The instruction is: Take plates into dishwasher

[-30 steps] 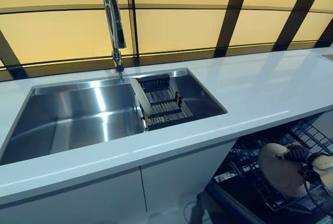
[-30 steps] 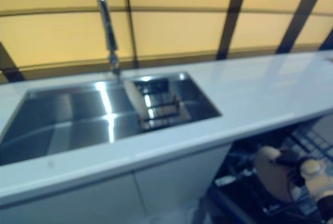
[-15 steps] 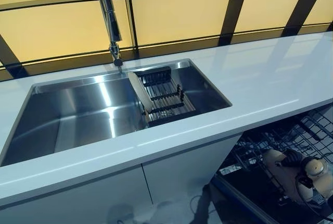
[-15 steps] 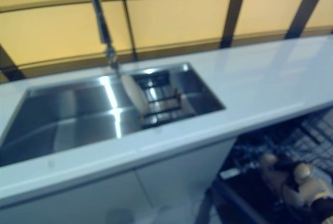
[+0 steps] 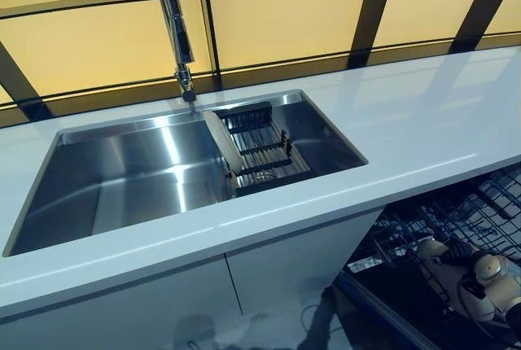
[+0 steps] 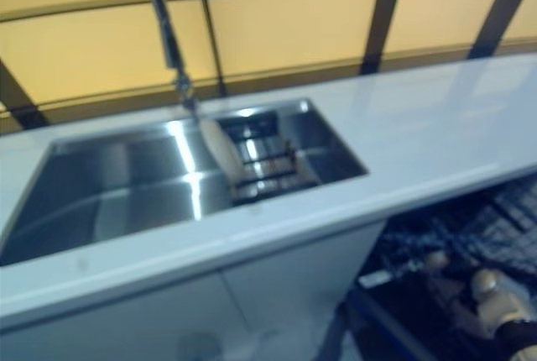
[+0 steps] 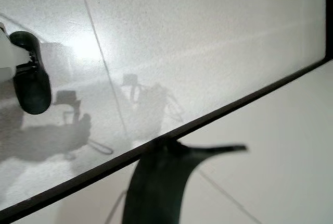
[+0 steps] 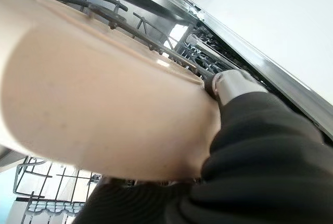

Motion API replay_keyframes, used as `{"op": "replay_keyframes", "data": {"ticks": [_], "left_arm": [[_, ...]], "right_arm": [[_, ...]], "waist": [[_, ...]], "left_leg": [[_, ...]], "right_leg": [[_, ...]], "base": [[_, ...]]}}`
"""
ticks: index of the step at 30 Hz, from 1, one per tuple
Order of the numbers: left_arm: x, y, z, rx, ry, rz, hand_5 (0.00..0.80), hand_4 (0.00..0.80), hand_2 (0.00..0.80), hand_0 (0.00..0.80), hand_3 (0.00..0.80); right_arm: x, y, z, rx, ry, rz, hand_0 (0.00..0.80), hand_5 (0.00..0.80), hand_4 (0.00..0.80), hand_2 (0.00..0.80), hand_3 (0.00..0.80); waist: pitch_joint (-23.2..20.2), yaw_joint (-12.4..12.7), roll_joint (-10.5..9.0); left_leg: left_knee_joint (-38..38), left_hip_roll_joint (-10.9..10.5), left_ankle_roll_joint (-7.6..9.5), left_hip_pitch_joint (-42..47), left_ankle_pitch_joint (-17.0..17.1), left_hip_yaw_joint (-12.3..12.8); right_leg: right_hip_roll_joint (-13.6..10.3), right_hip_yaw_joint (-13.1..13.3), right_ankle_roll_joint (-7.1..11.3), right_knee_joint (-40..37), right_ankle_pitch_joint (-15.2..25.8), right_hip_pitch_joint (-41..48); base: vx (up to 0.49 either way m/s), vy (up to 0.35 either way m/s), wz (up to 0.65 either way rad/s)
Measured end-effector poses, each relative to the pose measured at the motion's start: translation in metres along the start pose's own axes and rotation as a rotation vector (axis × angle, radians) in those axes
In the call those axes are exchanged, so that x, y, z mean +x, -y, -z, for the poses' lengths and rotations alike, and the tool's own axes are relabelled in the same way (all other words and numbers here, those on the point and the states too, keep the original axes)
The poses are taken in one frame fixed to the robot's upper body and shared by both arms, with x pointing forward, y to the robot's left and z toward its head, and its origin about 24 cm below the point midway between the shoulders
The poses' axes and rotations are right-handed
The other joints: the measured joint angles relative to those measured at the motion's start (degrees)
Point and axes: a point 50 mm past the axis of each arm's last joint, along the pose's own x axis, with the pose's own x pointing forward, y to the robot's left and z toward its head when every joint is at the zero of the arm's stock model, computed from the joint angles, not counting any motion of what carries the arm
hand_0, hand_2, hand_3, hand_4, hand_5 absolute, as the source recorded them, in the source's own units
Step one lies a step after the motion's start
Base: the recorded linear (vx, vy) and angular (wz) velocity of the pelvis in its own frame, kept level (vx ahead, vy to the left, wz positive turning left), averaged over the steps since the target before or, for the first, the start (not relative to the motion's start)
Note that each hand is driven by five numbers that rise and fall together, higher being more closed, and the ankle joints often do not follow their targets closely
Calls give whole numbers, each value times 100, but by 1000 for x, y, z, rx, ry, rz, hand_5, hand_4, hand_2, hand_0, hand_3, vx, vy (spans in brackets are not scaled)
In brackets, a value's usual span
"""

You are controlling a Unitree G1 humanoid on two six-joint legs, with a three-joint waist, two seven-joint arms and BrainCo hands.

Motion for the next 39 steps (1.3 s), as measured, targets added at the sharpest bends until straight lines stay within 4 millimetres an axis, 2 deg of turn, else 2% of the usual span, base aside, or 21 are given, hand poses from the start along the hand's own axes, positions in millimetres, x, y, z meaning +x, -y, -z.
{"op": "replay_keyframes", "data": {"ticks": [1,2,4,8,19,23,29,39], "left_arm": [[0,0,0,0,0,0,0,0,0,0,0],[0,0,0,0,1,0,0,0,0,0,0],[0,0,0,0,1,1,0,0,0,0,0],[0,0,-2,0,8,1,0,0,0,0,0],[0,0,-2,2,5,1,0,0,0,0,0],[0,0,-1,2,3,1,0,0,0,0,0],[0,-1,-2,4,5,-1,0,0,0,0,0],[0,-3,2,22,-11,-8,0,0,0,0,0]], "right_arm": [[0,0,0,3,-4,1,800,800,800,800,800],[1,1,1,5,-6,3,489,489,489,489,489],[1,0,1,6,-8,4,0,0,0,0,0],[2,-7,2,24,-25,-32,0,0,0,0,0],[0,-2,5,48,-57,-47,0,0,0,0,0],[-6,20,14,42,-90,3,0,0,0,0,0],[-16,47,18,55,-101,53,0,0,0,0,0],[-38,96,35,114,-144,170,0,0,0,0,0]], "waist": [[-1,0,2],[-2,3,3],[-2,25,4],[-7,98,12],[-3,113,-19],[-2,110,-107],[-13,101,-347],[-66,98,-541]], "left_leg": [[0,0,0,0,0,-1],[0,1,0,-1,0,-2],[0,1,0,0,1,-3],[0,0,0,1,1,-2],[-4,-3,3,10,3,-5],[-19,-3,5,36,4,12],[-62,0,7,109,5,71],[-133,-5,15,294,9,102]], "right_leg": [[0,-1,0,0,0,0],[0,-2,0,0,0,1],[1,-3,0,0,0,2],[1,-1,-1,0,1,2],[2,1,-3,1,3,15],[2,15,-3,3,6,25],[8,95,0,3,14,42],[11,159,5,3,19,162]], "base": [[0,0,0],[0,0,0],[0,0,0],[0,0,0],[3,2,0],[4,5,-1],[13,18,-5],[23,18,-3]]}}
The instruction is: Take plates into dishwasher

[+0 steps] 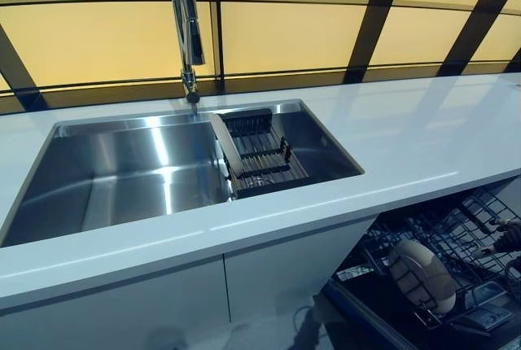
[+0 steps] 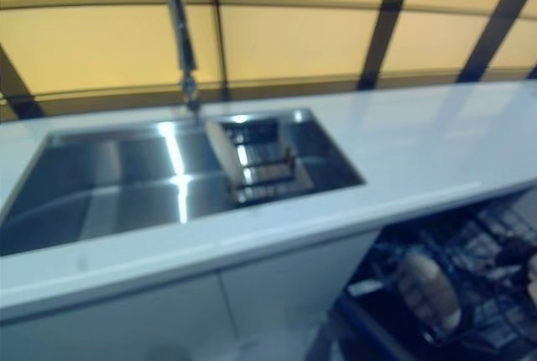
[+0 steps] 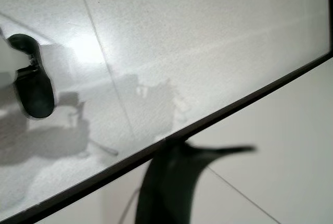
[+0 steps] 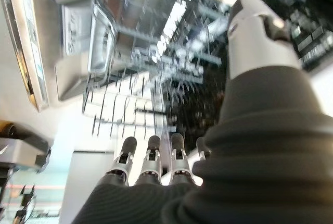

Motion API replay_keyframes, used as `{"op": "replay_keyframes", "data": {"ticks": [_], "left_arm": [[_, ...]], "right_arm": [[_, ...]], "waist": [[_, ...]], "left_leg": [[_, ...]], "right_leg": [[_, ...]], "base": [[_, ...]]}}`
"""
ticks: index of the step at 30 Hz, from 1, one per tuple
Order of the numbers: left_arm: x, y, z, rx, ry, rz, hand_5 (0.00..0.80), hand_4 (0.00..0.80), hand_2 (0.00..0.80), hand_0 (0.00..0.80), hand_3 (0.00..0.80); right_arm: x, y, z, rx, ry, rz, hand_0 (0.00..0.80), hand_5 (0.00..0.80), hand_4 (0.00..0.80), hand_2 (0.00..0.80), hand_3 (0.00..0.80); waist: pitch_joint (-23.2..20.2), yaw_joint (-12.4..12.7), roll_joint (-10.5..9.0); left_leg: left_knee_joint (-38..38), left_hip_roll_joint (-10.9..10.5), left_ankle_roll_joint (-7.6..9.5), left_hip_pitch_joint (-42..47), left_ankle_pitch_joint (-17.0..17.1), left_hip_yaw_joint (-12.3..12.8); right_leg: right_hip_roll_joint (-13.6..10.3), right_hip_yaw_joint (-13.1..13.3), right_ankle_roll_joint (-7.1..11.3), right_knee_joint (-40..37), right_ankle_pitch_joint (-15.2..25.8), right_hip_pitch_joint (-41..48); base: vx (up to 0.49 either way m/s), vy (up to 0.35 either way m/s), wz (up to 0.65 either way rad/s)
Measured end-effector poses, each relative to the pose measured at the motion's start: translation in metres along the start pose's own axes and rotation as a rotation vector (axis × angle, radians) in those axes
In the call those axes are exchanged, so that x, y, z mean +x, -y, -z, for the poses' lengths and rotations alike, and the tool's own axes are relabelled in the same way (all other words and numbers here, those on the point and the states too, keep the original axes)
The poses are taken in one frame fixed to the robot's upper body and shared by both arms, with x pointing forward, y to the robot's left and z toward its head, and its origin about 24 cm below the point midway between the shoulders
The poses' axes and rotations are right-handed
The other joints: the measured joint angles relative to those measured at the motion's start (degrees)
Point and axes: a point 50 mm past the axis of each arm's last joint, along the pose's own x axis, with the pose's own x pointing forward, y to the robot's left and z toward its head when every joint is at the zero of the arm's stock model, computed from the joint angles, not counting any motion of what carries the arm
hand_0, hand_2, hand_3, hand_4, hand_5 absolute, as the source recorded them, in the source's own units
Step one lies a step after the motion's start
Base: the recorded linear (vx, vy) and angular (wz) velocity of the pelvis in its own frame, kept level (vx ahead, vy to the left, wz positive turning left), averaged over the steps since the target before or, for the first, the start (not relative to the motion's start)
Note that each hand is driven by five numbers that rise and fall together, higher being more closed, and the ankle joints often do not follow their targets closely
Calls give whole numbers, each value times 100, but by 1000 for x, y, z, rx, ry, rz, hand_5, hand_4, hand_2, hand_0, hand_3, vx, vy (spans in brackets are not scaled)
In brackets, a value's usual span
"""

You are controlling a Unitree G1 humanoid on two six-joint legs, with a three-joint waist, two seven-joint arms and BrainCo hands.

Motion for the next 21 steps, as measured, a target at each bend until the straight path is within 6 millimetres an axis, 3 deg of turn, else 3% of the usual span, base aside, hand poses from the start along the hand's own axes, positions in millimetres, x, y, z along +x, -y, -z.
{"op": "replay_keyframes", "data": {"ticks": [11,18,21], "left_arm": [[-1,-7,8,4,-34,-19,0,0,0,0,0],[-2,-10,12,5,-46,-30,0,0,0,0,0],[-2,-11,18,-2,-70,-34,0,0,0,0,0]], "right_arm": [[-13,48,-2,91,2,124,0,0,0,0,0],[-23,85,16,179,-127,300,0,0,0,0,0],[-30,103,7,172,-117,406,0,0,0,0,0]], "waist": [[-317,4,-367],[-369,27,-365],[-435,3,-325]], "left_leg": [[-2,-3,3,70,-3,110],[-2,-9,18,74,8,106],[-1,-7,19,74,9,107]], "right_leg": [[-1,111,10,0,23,21],[-9,113,30,0,48,31],[-8,117,29,0,51,28]], "base": [[11,24,-4],[0,0,0],[0,0,0]]}}
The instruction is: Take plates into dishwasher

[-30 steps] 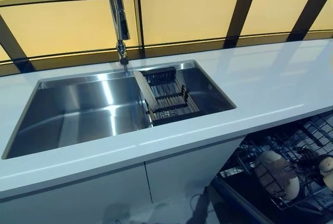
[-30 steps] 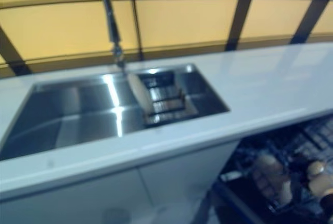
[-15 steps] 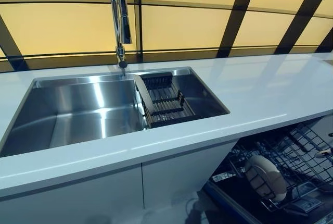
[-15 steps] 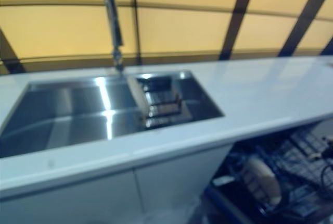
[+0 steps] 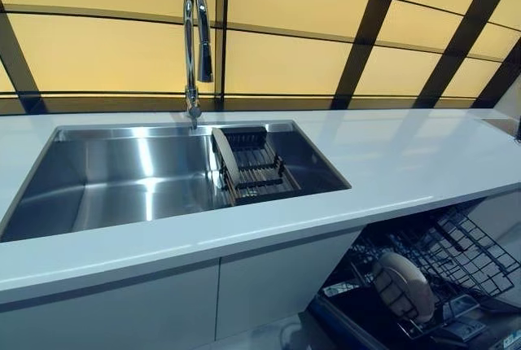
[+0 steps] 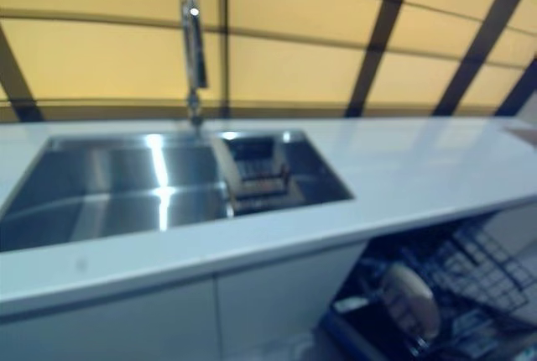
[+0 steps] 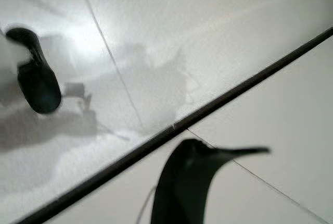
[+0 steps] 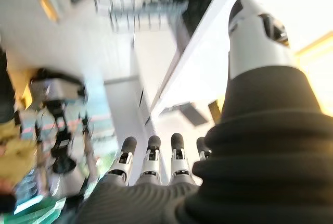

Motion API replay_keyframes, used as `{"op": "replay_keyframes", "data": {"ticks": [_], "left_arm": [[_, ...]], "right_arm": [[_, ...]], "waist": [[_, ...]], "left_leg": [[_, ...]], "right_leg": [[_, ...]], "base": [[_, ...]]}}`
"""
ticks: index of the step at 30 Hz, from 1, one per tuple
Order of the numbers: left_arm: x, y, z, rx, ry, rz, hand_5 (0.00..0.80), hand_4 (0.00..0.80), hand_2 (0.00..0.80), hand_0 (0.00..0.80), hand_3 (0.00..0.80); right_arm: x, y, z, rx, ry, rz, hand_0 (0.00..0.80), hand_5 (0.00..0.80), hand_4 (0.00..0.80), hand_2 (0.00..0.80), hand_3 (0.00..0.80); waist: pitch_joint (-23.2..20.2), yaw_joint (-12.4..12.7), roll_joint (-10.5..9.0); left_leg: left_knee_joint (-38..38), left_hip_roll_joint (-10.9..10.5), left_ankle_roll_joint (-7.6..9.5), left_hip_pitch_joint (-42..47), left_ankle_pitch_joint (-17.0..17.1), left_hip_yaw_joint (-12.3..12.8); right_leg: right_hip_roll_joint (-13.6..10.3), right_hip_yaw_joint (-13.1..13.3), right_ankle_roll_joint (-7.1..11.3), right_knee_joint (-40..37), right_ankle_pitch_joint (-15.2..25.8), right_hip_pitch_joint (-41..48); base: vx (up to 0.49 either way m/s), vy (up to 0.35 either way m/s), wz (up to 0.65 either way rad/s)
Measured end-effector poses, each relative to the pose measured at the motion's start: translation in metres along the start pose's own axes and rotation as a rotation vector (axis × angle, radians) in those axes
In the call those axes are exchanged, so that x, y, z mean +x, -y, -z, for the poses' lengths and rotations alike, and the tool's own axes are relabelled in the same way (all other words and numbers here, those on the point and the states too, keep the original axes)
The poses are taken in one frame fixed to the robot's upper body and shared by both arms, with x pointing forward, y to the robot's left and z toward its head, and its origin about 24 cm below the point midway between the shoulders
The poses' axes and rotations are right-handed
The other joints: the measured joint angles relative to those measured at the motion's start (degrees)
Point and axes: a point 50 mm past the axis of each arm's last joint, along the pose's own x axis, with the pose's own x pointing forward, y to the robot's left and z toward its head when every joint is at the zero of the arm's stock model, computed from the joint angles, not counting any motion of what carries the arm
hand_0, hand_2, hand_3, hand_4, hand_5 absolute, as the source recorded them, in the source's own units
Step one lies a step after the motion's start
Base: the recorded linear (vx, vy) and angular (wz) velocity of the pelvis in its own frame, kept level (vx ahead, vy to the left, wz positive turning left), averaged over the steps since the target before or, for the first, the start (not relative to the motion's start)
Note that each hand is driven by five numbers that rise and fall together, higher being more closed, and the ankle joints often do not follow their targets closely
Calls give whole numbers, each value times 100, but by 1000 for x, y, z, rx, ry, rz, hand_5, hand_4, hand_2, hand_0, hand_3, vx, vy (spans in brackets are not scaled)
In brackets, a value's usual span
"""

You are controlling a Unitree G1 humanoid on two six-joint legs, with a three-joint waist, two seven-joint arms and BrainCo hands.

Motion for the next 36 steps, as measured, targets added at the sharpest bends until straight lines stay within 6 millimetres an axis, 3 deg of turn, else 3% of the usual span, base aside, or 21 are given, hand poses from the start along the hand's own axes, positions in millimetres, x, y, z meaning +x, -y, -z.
{"op": "replay_keyframes", "data": {"ticks": [2,6,9,11,12,14,23,28,36], "left_arm": [[0,0,2,-2,-7,-1,0,0,0,0,0],[0,1,2,-6,-10,0,0,0,0,0,0],[0,4,3,6,-16,8,0,0,0,0,0],[0,5,4,5,-22,9,0,0,0,0,0],[0,7,4,4,-28,13,0,0,0,0,0],[0,9,3,11,-26,18,0,0,0,0,0],[0,14,1,18,-37,26,0,0,0,0,0],[0,14,2,6,-46,16,0,0,0,0,0],[0,3,-7,-14,-20,-17,0,0,0,0,0]], "right_arm": [[-1,6,-8,13,20,32,0,0,0,0,0],[-7,21,-47,68,146,130,0,0,0,0,0],[-24,28,-96,5,359,260,0,0,0,0,0],[-34,29,-115,-38,469,315,0,0,0,0,0],[-46,29,-133,-83,571,363,0,0,0,0,0],[-56,25,-146,-131,662,402,0,0,0,0,0],[-98,-8,-196,-377,1023,570,0,0,0,0,0],[-113,-23,-207,-484,1159,633,0,0,0,0,0],[-136,-36,-223,-485,1307,653,0,0,0,0,0]], "waist": [[-46,4,16],[-161,37,16],[-172,40,16],[-177,64,10],[-191,164,6],[-212,220,-21],[-251,440,-133],[-173,516,-248],[267,797,-389]], "left_leg": [[-1,0,0,-10,0,-6],[8,-9,8,-50,9,-74],[1,-23,16,-72,44,-152],[0,-21,14,-75,49,-164],[1,-22,13,-76,50,-170],[1,-28,15,-90,60,-219],[4,-40,8,-454,196,-479],[1,-43,-1,-624,245,-626],[20,-60,-14,-867,335,-839]], "right_leg": [[0,-15,0,0,0,1],[-5,-60,0,-1,0,-5],[-16,-137,0,-1,-1,0],[-14,-144,1,-2,-1,2],[-14,-148,1,-2,-2,4],[-16,-170,2,-2,-5,17],[-9,-340,47,-3,-22,-195],[-3,-463,56,-3,-25,-296],[0,-625,81,-3,-36,-419]], "base": [[4,8,2],[4,19,9],[26,26,12],[27,15,4],[0,0,0],[28,5,12],[-10,-23,17],[-7,-9,15],[-3,-18,14]]}}
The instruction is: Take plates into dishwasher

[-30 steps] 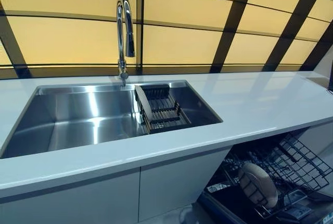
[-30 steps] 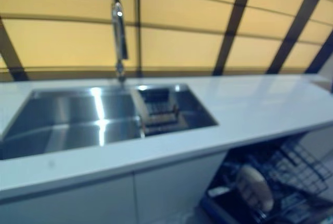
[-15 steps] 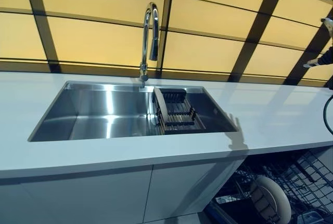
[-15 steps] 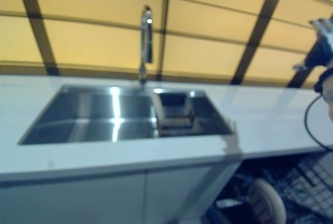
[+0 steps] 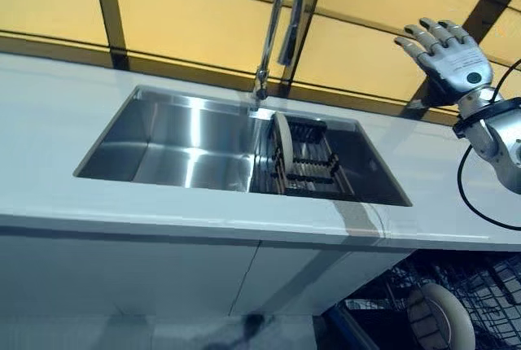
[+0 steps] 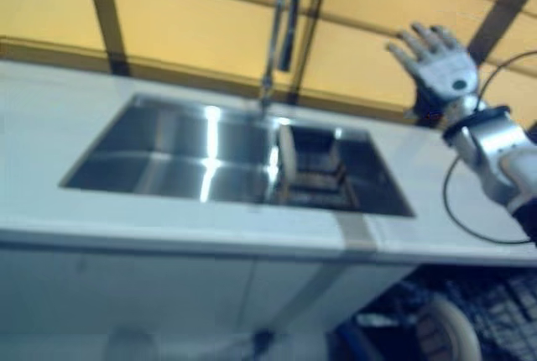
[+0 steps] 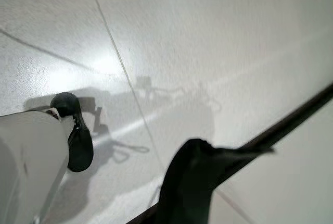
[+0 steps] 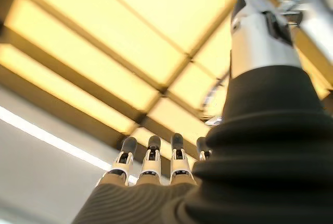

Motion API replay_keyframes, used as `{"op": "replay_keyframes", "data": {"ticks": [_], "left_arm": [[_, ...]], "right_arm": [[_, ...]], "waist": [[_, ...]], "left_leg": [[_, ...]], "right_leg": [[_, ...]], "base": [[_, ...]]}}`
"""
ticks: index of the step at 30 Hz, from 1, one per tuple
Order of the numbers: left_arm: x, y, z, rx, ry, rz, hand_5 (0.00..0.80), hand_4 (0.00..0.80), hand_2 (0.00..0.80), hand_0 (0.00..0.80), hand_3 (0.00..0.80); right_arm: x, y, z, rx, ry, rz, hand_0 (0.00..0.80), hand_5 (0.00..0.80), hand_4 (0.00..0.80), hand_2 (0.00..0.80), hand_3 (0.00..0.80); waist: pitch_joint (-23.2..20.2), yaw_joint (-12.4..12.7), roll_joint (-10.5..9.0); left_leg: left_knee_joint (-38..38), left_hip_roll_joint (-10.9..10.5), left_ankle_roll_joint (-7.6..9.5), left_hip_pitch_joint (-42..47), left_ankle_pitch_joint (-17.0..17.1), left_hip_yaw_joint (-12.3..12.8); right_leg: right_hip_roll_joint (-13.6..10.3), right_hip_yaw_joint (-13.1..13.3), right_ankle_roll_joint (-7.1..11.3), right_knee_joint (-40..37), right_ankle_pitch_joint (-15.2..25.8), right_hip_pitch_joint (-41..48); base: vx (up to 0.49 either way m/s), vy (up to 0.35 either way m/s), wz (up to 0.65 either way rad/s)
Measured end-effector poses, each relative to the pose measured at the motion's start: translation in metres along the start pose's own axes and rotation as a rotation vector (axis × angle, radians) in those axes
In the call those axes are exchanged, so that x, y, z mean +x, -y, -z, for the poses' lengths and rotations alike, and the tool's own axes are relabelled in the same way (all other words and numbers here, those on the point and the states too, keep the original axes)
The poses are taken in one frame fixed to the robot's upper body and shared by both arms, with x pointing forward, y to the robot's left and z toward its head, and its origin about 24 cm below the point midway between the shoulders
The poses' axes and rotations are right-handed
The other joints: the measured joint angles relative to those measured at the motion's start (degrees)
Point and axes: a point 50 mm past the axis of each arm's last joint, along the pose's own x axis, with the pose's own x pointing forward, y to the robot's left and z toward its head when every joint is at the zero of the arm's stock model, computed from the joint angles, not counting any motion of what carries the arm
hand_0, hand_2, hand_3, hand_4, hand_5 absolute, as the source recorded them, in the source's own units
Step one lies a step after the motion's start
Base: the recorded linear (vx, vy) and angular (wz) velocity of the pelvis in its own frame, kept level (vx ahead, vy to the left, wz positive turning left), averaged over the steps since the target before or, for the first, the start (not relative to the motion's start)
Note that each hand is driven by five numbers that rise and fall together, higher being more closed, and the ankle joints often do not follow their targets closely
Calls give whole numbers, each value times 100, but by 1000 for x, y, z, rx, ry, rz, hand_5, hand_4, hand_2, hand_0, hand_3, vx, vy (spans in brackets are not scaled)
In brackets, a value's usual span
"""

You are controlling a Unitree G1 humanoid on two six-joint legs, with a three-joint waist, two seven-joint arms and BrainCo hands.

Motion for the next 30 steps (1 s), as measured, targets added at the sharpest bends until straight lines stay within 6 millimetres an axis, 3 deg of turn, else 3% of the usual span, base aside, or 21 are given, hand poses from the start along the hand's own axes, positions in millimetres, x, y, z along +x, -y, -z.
{"op": "replay_keyframes", "data": {"ticks": [6,9,15,30], "left_arm": [[0,-6,-8,-5,24,-13,0,0,0,0,0],[-1,-4,-15,-24,53,-4,0,0,0,0,0],[-1,-5,-17,-33,58,-6,0,0,0,0,0],[-1,-5,-23,-41,87,-6,0,0,0,0,0]], "right_arm": [[12,2,-22,7,71,26,0,0,0,0,0],[14,3,-25,5,85,31,0,0,0,0,0],[21,11,-30,11,98,65,0,0,0,0,0],[30,15,-61,-24,212,65,0,0,0,0,0]], "waist": [[297,145,-59],[450,182,-80],[610,320,-132],[668,443,-180]], "left_leg": [[15,-12,-9,-221,56,-151],[16,-23,-17,-297,84,-271],[11,-22,-19,-327,91,-281],[17,-23,-46,-425,141,-478]], "right_leg": [[11,-68,-25,1,17,-137],[13,-157,1,0,0,-143],[19,-186,13,-1,-9,-144],[44,-343,63,-3,-44,-154]], "base": [[-22,-7,14],[23,-16,21],[2,-6,7],[13,-4,6]]}}
